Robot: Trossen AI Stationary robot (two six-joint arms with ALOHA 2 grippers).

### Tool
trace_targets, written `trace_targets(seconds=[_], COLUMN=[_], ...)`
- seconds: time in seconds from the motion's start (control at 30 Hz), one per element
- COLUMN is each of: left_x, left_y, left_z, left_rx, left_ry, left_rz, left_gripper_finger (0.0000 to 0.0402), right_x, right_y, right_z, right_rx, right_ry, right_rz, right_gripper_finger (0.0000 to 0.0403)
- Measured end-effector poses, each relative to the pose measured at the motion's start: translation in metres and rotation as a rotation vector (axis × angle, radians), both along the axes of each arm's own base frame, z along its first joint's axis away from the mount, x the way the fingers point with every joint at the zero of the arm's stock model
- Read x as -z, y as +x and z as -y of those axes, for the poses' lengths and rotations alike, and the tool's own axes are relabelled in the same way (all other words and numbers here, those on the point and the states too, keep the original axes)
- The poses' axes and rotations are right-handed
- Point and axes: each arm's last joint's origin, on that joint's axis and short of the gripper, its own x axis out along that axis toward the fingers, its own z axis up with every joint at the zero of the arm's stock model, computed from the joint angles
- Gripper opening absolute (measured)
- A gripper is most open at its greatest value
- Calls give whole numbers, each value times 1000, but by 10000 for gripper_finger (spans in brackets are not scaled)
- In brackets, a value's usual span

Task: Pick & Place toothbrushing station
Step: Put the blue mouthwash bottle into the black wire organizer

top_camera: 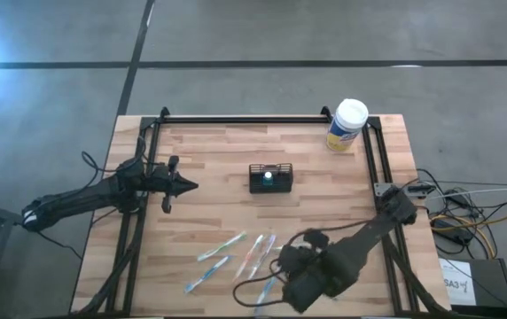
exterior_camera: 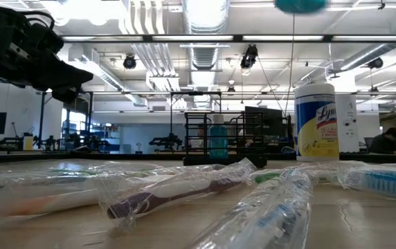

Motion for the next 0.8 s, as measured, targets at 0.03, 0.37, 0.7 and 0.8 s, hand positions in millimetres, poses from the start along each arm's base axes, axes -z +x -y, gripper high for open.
trace_targets(seconds=[0.03, 0.37, 0.7, 0.8], left_x=[0, -1, -1, -1], left_y=[0, 0, 0, 0], left_z=[0, -1, -3, -3], left_rx=[0, -21, -93, -117], left_ry=[0, 7, -11, -23], left_rz=[0, 7, 6, 7], left_gripper_finger=[7, 7, 7, 7], right_x=[-7, -57, -60, -47], right_y=[-2, -13, -13, -9], right_z=[5, 72, 151, 173], right_rx=[-11, -115, -177, -210], right_ry=[-15, -203, -356, -393], right_rz=[16, 140, 28, -57], right_gripper_finger=[83, 83, 83, 83])
